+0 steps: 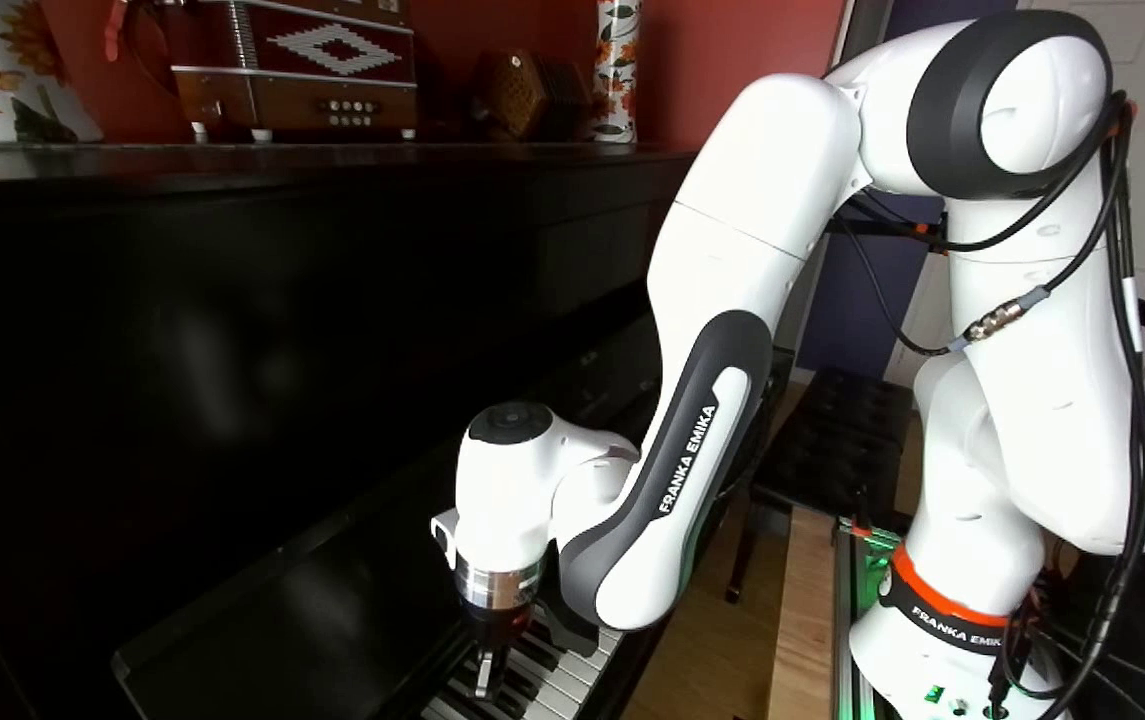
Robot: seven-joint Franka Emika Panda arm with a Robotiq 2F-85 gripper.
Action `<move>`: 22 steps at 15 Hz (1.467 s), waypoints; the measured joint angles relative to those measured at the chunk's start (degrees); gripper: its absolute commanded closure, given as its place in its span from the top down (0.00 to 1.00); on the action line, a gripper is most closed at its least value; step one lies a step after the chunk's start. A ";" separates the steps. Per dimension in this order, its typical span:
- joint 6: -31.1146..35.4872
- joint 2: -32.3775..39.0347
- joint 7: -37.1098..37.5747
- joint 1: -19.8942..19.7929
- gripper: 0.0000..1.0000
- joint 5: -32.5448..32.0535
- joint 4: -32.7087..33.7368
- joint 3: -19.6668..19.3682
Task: Press the leftmost g sharp key on the piano
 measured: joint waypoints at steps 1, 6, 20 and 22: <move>0.00 0.10 0.22 0.23 0.00 -0.43 0.17 -0.45; 0.00 0.66 0.72 0.77 0.00 -1.23 0.53 -1.32; -0.13 2.63 1.02 1.43 0.00 -1.26 1.87 -1.78; -0.15 2.63 1.16 1.56 0.00 -1.26 1.89 -1.89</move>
